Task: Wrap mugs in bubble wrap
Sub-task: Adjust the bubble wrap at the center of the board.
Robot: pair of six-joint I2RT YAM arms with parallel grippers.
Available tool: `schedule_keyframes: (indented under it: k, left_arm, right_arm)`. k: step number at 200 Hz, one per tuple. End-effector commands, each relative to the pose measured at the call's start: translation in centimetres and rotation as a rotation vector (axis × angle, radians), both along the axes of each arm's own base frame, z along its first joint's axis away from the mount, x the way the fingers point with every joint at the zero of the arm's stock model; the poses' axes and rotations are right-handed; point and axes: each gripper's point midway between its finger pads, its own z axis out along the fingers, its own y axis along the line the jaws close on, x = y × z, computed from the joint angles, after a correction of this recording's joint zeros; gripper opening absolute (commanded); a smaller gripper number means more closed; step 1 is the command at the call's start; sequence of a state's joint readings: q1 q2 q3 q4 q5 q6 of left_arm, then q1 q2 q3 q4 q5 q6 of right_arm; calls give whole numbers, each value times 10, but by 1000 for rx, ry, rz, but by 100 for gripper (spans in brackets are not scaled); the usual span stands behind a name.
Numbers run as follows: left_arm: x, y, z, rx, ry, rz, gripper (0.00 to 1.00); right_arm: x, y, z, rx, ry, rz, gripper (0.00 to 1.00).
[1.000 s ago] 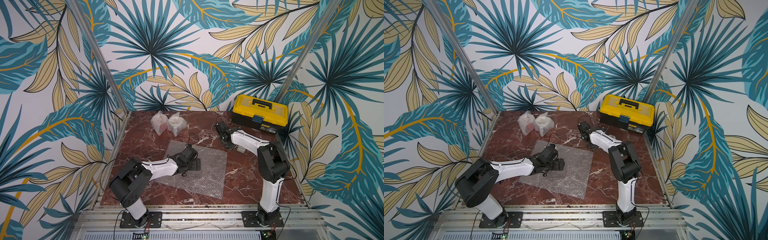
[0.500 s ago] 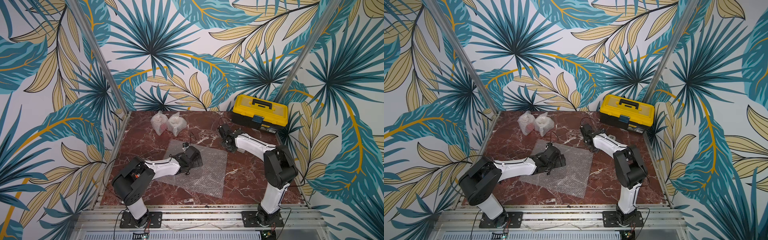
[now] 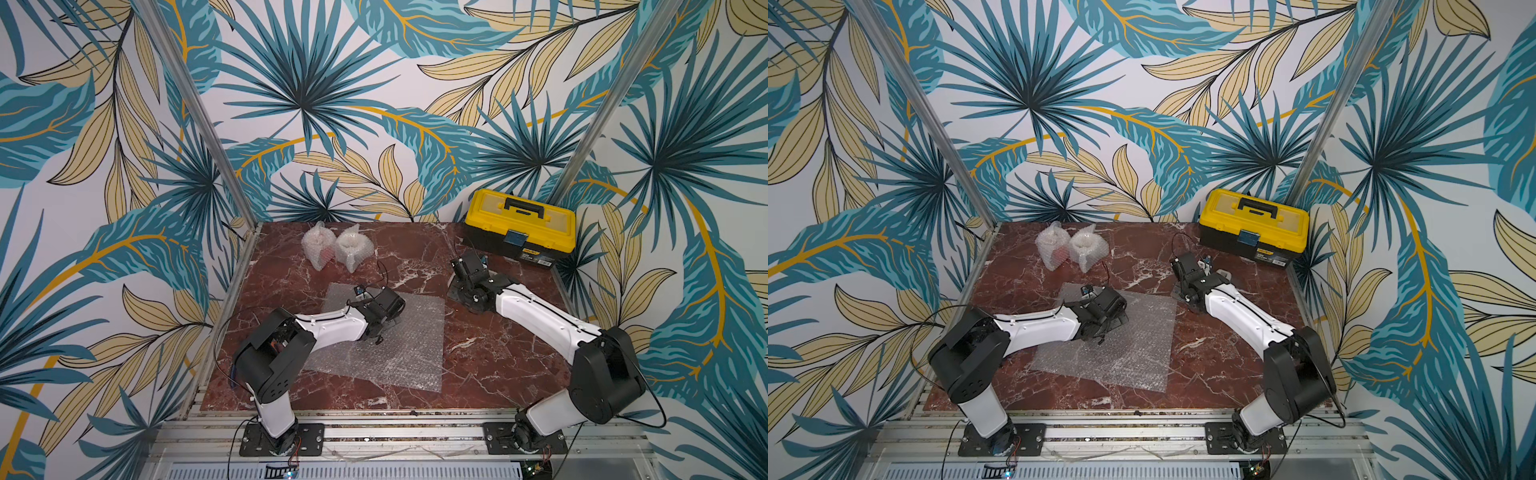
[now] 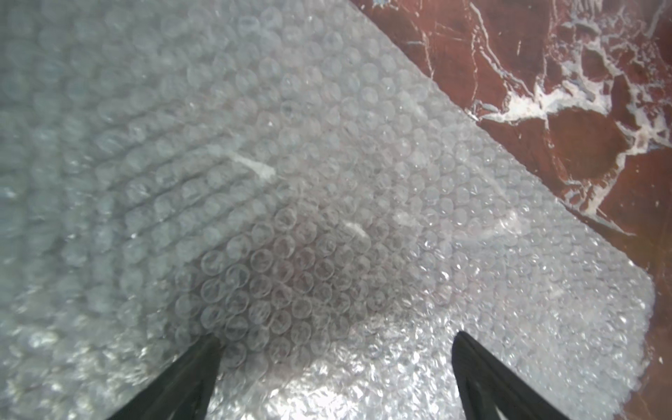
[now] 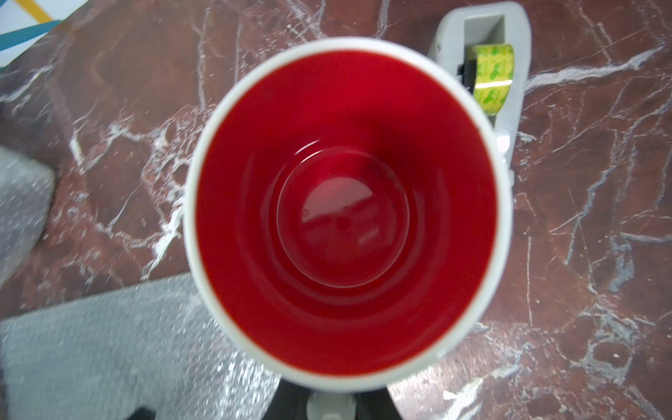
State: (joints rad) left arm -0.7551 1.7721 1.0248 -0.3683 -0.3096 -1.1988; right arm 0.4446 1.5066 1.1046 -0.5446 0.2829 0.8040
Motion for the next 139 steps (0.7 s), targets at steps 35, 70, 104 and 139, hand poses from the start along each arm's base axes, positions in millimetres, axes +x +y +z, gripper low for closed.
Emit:
schedule_keyframes:
  k: [35, 70, 104, 139]
  left_arm:
    - [32, -2, -6, -25, 12, 110, 100]
    - [58, -14, 20, -79, -47, 57, 100]
    - [56, -19, 81, -119, -172, -42, 100]
    - [32, 20, 91, -98, -192, -61, 100]
  right_arm:
    - [-21, -5, 24, 14, -93, 41, 0]
    - [-36, 9, 23, 42, -82, 113, 0]
    - [-51, 31, 11, 85, -35, 139, 0]
    - [-66, 64, -11, 97, 66, 221, 0]
